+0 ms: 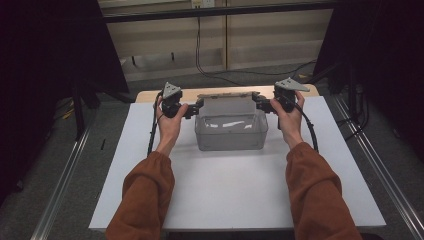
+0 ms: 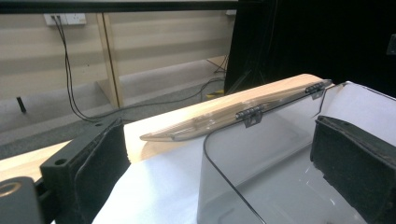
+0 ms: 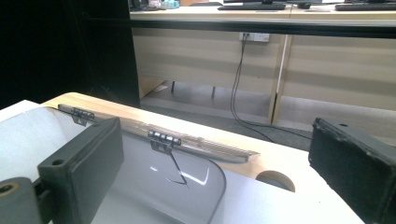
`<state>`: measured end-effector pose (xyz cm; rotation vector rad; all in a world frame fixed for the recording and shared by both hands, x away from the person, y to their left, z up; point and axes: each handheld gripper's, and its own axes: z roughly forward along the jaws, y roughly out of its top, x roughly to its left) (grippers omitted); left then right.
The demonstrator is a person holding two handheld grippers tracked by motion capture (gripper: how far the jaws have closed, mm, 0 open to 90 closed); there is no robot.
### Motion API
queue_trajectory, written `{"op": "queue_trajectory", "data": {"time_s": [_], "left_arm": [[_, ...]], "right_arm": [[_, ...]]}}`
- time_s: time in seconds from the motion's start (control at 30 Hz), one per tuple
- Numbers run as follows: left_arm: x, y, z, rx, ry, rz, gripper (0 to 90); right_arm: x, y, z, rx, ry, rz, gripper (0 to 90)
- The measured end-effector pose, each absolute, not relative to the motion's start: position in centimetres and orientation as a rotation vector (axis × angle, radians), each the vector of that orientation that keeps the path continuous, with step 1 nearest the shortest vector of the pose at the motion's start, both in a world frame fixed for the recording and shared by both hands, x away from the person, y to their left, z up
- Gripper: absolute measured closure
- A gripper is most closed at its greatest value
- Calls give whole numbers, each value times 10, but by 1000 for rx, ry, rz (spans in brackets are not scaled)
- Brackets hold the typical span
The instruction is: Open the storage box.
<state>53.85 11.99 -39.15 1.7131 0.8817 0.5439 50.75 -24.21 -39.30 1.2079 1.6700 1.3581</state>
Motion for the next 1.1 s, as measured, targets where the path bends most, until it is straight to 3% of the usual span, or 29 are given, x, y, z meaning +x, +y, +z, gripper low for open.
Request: {"op": "queue_trajectory", "data": {"time_s": [1.1], "left_arm": [[495, 150, -402, 1617, 856, 607, 43]], "right_arm": [[461, -244, -396, 1161, 1592, 1369, 0]]}}
